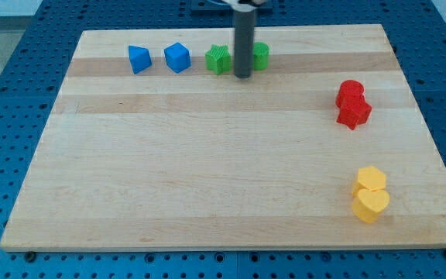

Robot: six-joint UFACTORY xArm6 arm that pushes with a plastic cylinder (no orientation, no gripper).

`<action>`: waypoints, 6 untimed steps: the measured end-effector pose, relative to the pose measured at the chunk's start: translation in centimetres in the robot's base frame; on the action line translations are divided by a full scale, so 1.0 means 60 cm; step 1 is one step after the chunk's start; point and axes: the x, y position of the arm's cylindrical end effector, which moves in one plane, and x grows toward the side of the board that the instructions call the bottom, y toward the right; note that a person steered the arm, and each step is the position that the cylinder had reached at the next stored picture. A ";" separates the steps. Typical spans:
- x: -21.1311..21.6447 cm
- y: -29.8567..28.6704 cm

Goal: Push the red circle along with red star a bit down

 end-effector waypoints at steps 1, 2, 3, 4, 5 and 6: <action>0.000 -0.046; 0.005 -0.046; 0.073 -0.049; 0.074 -0.049; 0.074 -0.049; 0.074 -0.015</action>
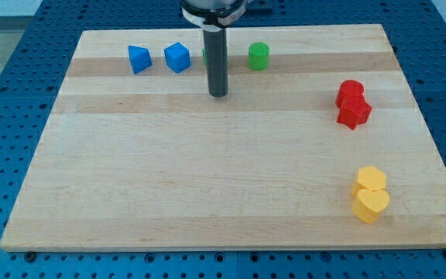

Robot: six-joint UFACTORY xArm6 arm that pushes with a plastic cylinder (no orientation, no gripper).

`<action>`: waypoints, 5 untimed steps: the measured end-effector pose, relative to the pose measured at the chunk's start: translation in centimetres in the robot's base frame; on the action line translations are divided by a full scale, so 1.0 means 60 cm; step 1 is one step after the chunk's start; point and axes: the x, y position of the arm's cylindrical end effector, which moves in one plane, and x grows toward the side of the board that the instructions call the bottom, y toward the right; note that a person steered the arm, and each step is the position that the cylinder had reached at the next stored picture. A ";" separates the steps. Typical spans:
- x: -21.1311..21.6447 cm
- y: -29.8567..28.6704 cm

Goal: Push the red circle along with red star a bit down

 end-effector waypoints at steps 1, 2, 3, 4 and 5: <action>-0.002 0.073; -0.010 0.169; -0.028 0.264; -0.030 0.274; -0.030 0.324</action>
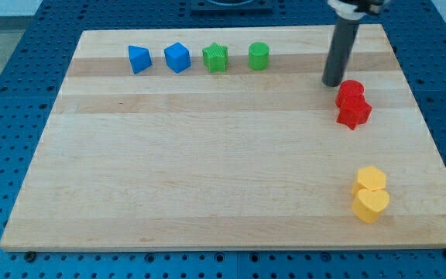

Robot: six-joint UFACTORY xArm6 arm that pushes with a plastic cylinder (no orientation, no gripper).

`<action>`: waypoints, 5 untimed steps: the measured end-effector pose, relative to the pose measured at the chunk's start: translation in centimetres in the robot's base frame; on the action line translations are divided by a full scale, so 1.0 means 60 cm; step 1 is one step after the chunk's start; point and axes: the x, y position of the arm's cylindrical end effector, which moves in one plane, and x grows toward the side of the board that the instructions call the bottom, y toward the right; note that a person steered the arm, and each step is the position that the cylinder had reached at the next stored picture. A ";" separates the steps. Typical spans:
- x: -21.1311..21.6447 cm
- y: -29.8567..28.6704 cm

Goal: Push the red circle along with red star a bit down

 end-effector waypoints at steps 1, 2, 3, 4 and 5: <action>0.000 0.020; 0.025 0.020; 0.062 0.020; 0.062 0.026; 0.059 0.090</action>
